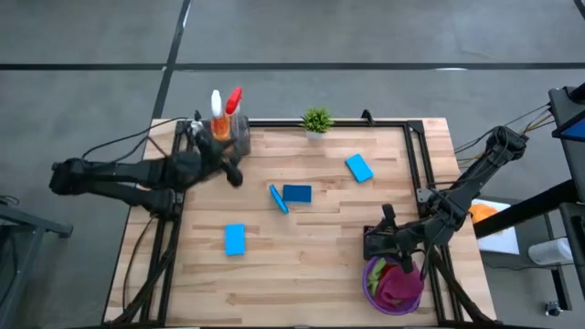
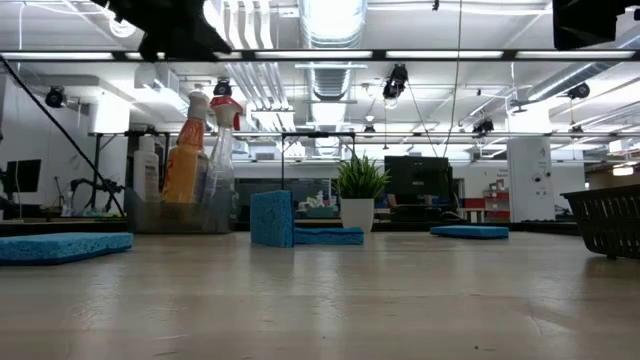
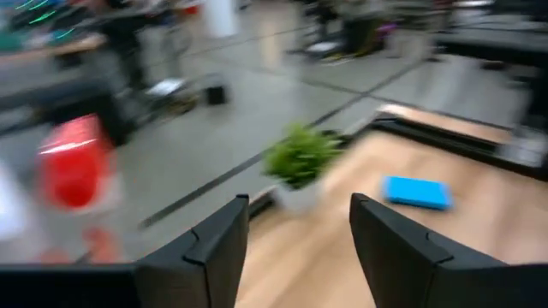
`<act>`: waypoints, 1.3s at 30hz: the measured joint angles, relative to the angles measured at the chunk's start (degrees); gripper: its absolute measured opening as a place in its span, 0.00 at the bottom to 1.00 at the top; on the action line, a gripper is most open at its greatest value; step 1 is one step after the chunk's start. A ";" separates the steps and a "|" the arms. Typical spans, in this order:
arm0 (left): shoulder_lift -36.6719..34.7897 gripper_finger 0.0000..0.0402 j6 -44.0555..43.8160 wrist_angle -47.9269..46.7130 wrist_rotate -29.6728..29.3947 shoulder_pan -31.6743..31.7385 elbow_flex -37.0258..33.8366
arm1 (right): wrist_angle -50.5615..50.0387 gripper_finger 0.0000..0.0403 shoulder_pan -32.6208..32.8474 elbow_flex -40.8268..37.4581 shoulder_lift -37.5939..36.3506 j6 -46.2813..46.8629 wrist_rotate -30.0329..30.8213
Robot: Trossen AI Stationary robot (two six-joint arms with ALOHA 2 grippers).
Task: Pick & Place Kitchen Items
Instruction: Put the blue sponge into the black bin
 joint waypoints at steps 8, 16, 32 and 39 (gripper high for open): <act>0.39 0.45 3.81 14.91 0.49 -17.36 -9.42 | 6.09 0.66 -0.56 0.07 0.02 -4.44 1.64; 0.40 0.45 3.78 29.14 0.48 -25.91 -18.88 | 15.34 0.66 -4.15 0.09 1.15 -10.83 2.30; 0.49 0.45 4.94 33.09 8.91 -26.48 -22.63 | 6.89 0.66 -20.45 11.13 18.27 -2.61 -4.40; 0.49 0.45 9.42 33.24 8.85 -26.34 -22.63 | 9.43 0.66 -29.21 16.60 32.80 -1.37 -15.67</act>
